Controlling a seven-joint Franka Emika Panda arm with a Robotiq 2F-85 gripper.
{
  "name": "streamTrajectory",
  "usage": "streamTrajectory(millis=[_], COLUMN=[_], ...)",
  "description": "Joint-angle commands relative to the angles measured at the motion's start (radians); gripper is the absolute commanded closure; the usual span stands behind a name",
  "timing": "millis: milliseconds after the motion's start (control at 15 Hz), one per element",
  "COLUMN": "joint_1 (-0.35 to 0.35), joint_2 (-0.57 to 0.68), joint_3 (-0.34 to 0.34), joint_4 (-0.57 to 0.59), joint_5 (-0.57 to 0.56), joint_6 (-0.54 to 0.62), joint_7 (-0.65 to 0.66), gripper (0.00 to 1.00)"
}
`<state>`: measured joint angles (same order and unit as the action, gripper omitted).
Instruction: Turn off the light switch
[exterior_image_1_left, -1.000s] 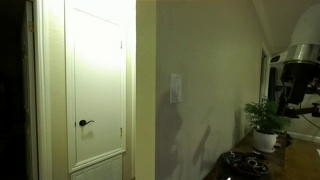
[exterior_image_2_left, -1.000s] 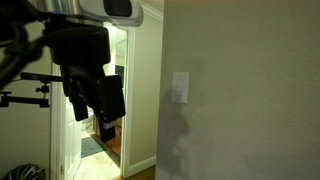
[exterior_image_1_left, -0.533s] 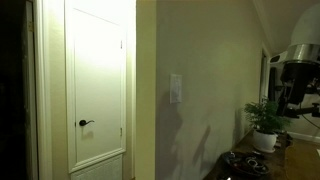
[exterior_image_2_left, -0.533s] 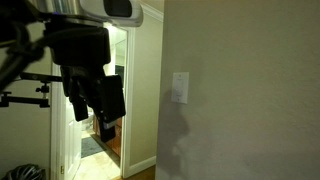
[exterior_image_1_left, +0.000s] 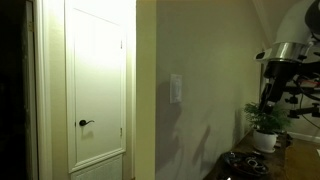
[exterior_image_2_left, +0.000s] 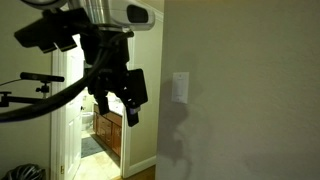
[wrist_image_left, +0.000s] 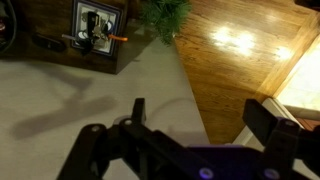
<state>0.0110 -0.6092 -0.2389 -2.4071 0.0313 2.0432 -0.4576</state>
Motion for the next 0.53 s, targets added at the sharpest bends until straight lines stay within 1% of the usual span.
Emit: streamTrajectory(millis=[0, 467], joint_1=[0.002, -0.011], joint_2=[0.101, 0.224], joint_3=[0.042, 0.117], joint_4=[0.08, 0.187], joint_5=[0.008, 0.059], joint_6=[0.05, 0.113], joint_7=[0.055, 0.272], gripper=[0.0, 0.0])
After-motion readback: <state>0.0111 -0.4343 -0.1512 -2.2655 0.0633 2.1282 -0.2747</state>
